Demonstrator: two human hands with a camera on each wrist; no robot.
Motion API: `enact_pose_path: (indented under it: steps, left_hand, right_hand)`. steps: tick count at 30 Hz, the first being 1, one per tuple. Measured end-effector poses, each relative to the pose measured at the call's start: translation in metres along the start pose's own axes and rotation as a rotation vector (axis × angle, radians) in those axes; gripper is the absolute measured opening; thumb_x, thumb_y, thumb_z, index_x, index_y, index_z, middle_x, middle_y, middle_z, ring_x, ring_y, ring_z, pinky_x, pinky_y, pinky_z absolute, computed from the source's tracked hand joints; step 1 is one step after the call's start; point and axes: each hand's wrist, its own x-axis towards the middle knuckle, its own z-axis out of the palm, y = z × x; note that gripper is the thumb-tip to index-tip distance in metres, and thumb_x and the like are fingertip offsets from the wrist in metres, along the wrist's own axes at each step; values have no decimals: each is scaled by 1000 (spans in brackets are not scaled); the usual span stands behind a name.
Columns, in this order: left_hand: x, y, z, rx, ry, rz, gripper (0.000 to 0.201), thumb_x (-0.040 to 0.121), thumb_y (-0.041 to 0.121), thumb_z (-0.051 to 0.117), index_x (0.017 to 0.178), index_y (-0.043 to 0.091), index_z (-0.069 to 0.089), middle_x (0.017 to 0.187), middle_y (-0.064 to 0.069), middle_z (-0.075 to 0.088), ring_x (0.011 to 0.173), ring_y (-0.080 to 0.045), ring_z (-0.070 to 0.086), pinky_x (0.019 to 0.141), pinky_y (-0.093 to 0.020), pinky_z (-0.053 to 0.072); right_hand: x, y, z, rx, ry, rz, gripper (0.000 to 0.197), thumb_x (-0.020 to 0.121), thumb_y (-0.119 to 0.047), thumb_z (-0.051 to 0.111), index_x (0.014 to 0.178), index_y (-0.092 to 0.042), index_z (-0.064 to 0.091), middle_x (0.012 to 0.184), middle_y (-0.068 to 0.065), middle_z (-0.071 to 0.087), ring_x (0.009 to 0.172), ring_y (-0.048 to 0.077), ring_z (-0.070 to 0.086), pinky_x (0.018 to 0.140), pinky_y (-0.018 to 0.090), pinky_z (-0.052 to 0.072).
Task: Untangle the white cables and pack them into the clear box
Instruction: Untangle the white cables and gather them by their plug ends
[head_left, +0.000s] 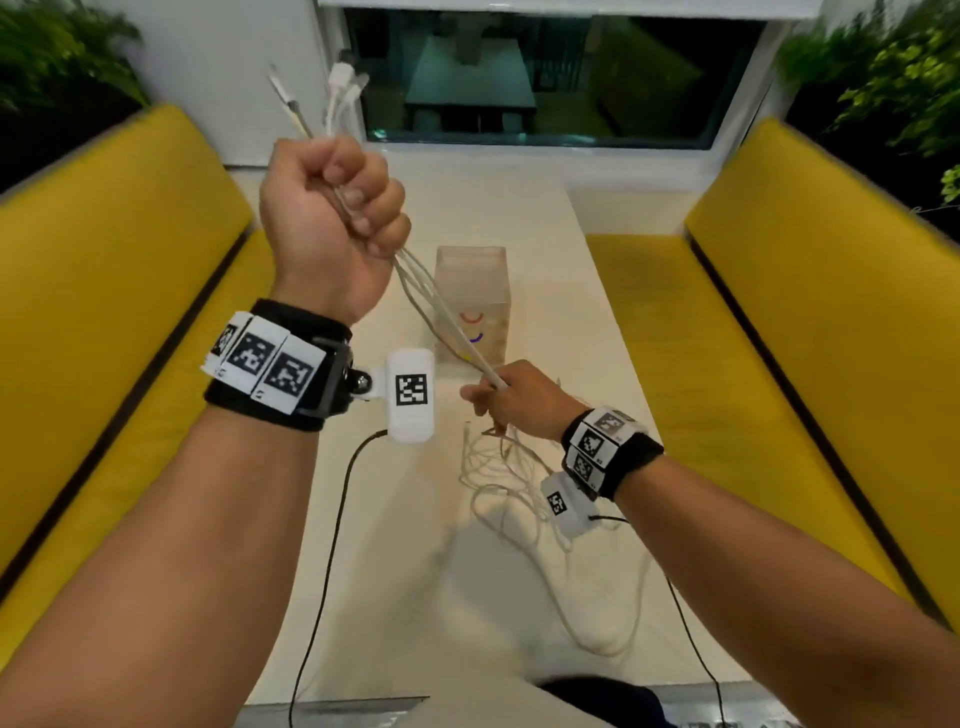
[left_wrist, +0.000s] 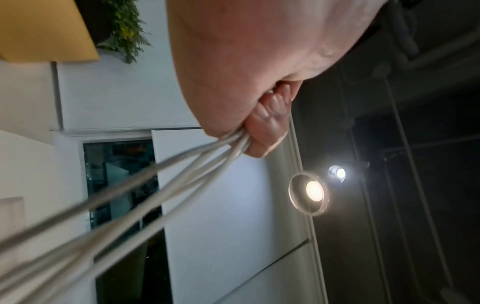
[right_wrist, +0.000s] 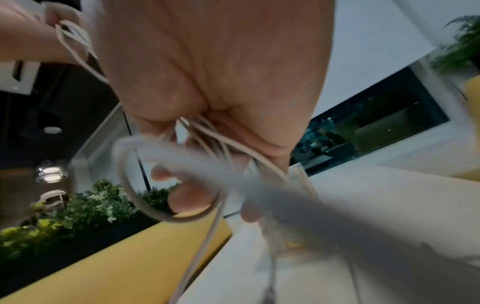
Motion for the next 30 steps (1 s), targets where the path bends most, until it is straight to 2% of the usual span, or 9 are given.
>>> enact_pose_path:
  steps: [5,8,14,19,22,24,25,27,30]
  left_hand:
    - [1,9,-1,-63,1,83,24,90,21,30,66,20,28,57,3,23,47,-12,16,40,-24,16]
    - [1,10,-6,-60,35,94,25,90,21,30,65,20,28,57,3,22,47,-13,15,39,-24,17]
    - [-3,8,-15,-86,89,93,19,80,22,39,64,21,28,57,3,20,47,-13,15,39,-25,16]
    - [-3,-1,-12,-38,81,75,20,77,24,40,63,21,26,55,3,20,47,-13,12,40,-24,12]
    - [-5,-11,-19,16,99,46,21,76,25,40,63,22,23,56,3,18,47,-14,10,42,-25,7]
    - [-8,-22,-27,54,125,26,22,75,26,40,63,21,22,57,2,16,47,-14,10,42,-25,7]
    - [-10,-28,-31,75,142,16,23,75,26,41,63,21,22,57,2,16,47,-14,9,42,-25,7]
    - [-13,-43,-40,105,169,3,23,79,23,39,61,21,24,55,3,18,47,-14,9,41,-24,8]
    - [-16,-67,-55,154,218,5,25,85,20,31,61,21,25,53,5,21,47,-14,8,40,-24,9]
  right_hand:
    - [6,-19,-20,-79,121,32,47,103,-31,52,65,-8,68,62,5,64,60,17,59,65,30,44]
    - [9,-51,-46,191,302,-15,48,106,-31,46,71,-3,65,65,16,67,62,30,66,66,39,53]
    - [-12,-143,-113,299,531,-334,54,105,-45,42,70,-9,62,63,13,65,65,35,70,63,42,58]
    - [-15,-169,-134,46,639,-636,51,105,-35,48,67,-5,63,58,9,62,55,22,63,59,32,54]
    - [3,-136,-120,-96,648,-471,50,98,-40,59,71,1,68,65,19,64,59,21,61,63,36,52]
    - [18,-96,-104,-295,500,-226,31,93,-36,68,83,-6,65,76,7,64,76,9,68,69,30,53]
    - [21,-76,-93,-445,410,-95,22,90,-34,72,93,-15,61,89,4,63,93,15,68,79,32,52]
    - [22,-42,-72,-662,232,173,49,80,-32,80,119,-24,51,117,6,55,116,31,57,99,47,42]
    - [13,-14,-38,-704,152,326,74,76,-17,77,138,-25,36,126,10,47,119,36,50,103,53,34]
